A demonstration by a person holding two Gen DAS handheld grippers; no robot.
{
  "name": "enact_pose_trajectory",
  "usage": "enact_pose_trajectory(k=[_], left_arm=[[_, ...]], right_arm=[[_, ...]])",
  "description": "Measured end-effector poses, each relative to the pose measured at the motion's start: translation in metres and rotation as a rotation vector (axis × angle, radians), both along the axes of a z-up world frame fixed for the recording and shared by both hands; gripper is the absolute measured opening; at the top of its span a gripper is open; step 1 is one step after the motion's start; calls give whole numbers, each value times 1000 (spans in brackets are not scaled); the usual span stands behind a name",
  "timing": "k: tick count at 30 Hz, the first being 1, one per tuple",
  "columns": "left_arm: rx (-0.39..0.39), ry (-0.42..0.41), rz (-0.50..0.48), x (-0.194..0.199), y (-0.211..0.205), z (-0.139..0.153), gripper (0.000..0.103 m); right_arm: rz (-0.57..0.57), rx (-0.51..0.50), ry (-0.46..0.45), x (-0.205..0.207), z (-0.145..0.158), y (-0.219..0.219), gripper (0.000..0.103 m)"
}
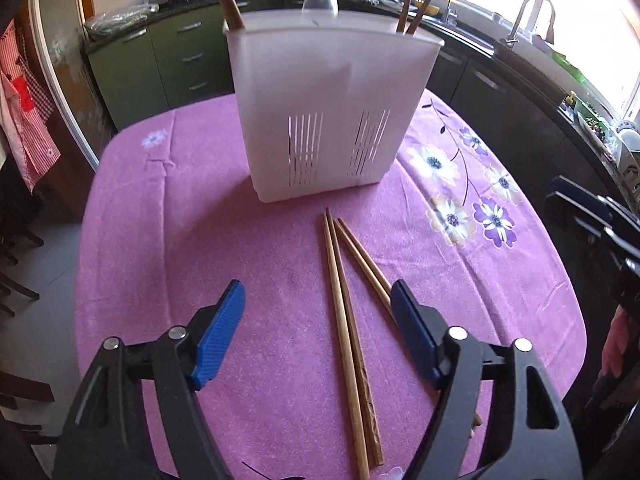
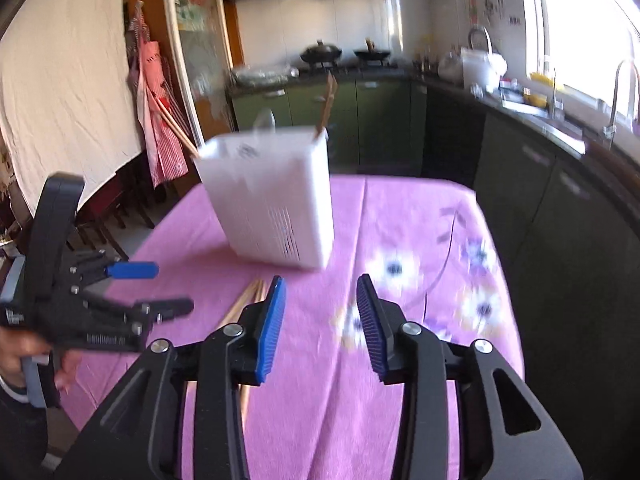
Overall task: Organize utensils
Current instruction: 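Grasp a wooden chopstick from the pile with the left tool and lift it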
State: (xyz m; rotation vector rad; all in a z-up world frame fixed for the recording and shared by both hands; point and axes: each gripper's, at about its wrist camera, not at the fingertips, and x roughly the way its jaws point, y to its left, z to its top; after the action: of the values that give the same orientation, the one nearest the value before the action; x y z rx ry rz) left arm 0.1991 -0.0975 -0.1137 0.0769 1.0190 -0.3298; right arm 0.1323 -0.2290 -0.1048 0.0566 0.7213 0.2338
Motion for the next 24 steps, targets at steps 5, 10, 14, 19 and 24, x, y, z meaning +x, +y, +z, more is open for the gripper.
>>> enact_pose_trajectory(k=[5,10,14,19,24], left_arm=[[37,49,2,12,-10,-20,65],[69,84,25,20,-11,-30,53],[87,112,29,25,-9,-39,47],[81,131,23,27,-8,-45,45],[44,144,10,29,-11,-43,44]], right_arm=[[-27,46,51,1,-29,-19,37],[-19,63,68,2,-33,-23,38],[-10,75,76,6,-32,-19,38],[-3,89,86,5,-33,-17,38],[2,103,98,7,-36,-17,38]])
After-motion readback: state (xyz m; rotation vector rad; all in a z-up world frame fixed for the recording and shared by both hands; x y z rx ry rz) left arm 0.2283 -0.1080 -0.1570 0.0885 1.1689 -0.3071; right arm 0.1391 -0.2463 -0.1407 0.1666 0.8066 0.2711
